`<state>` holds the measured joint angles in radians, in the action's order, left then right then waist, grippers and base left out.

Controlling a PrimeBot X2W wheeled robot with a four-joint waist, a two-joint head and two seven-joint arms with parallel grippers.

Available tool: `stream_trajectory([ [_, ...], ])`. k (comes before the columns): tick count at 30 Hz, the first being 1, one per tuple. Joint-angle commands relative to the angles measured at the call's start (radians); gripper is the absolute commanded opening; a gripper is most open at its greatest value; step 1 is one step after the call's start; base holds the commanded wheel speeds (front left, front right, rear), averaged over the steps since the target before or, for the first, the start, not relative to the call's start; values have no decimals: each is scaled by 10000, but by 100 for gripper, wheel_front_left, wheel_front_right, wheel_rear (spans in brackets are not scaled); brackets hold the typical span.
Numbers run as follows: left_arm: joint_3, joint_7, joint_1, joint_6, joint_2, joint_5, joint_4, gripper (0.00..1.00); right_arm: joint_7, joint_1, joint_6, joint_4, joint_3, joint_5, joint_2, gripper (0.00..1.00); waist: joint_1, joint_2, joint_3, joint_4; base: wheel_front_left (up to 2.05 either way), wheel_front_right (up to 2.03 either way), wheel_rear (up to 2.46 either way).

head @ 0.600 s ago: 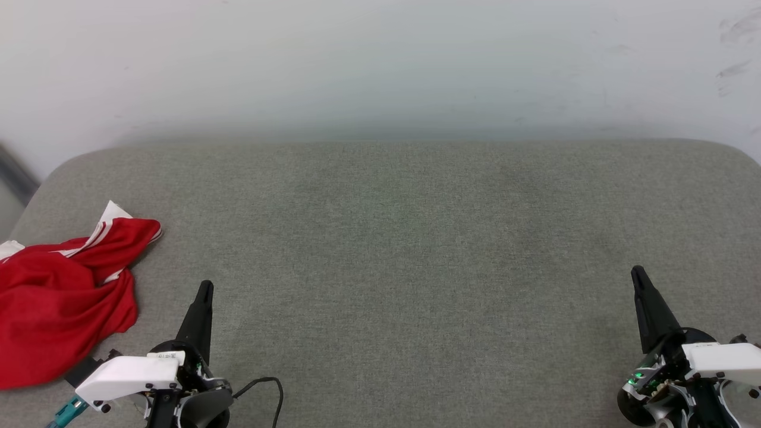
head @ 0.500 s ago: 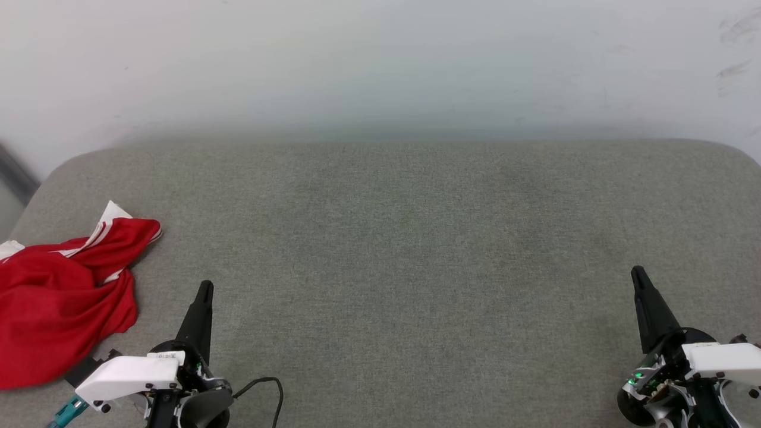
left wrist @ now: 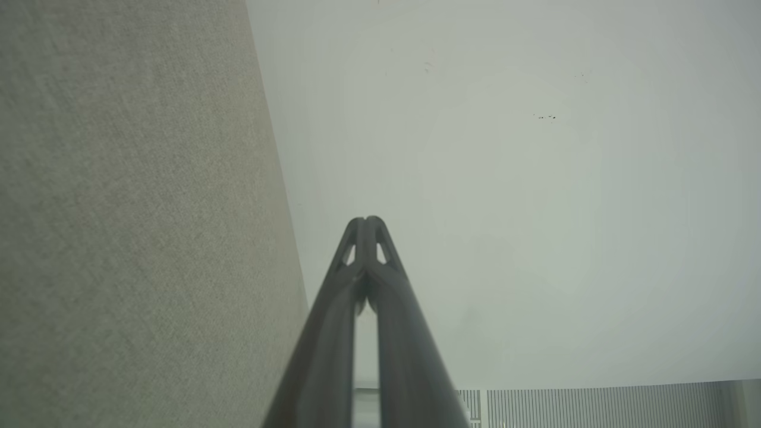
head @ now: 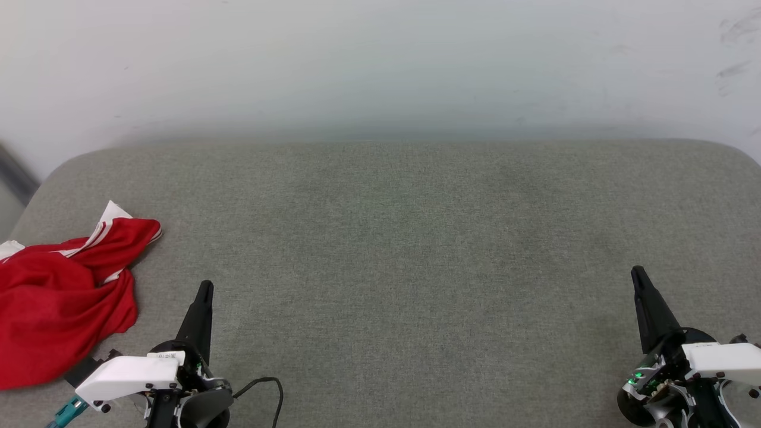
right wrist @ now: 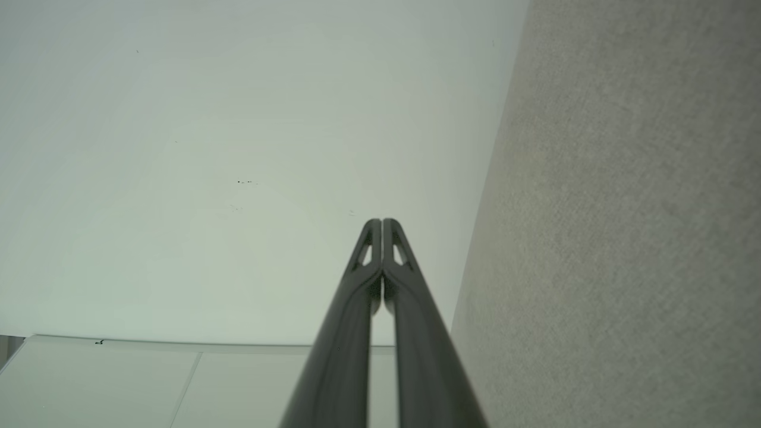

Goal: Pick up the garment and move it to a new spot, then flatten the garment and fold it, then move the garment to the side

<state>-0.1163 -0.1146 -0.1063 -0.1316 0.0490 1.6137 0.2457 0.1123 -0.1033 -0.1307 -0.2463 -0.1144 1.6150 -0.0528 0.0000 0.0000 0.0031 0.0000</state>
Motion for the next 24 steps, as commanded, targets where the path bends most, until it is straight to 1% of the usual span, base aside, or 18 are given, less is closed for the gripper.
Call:
stream_trajectory([
  [1, -9, -14, -53, -34, -20, -15, -2, 0, 15, -115, 0, -8, 5, -43, 47, 0, 0, 0, 0, 0, 0, 0, 0],
  [3, -9, -14, -53, -34, -20, -15, -2, 0, 15, -115, 0, -8, 5, -43, 47, 0, 0, 0, 0, 0, 0, 0, 0],
  [4, 0, 0, 0, 0, 0, 0, 0, 100, 0, 0, 0, 1, 0, 0, 0, 100, 0, 0, 0, 0, 0, 0, 0],
  [11, 346, 276, -10, 6, -4, -135, -42, 100, -240, 104, -1, 115, 132, -124, 2, 100, 0, 0, 6, 0, 0, 0, 0],
  [16, 665, 540, -70, 6, 44, -458, -156, 100, -498, 147, -1, 272, 278, -340, -31, 100, 0, 0, 10, -1, 0, 0, 0],
  [21, 768, 777, -92, 6, 49, -1196, -384, 100, -765, 173, -2, 412, 452, -989, -159, 100, 0, 0, 7, 7, 0, 0, 0],
  [24, 792, 909, -75, 6, 29, -1781, -524, 100, -904, 180, -2, 522, 510, -1750, -242, 100, 0, 0, 4, 12, 0, 0, 0],
])
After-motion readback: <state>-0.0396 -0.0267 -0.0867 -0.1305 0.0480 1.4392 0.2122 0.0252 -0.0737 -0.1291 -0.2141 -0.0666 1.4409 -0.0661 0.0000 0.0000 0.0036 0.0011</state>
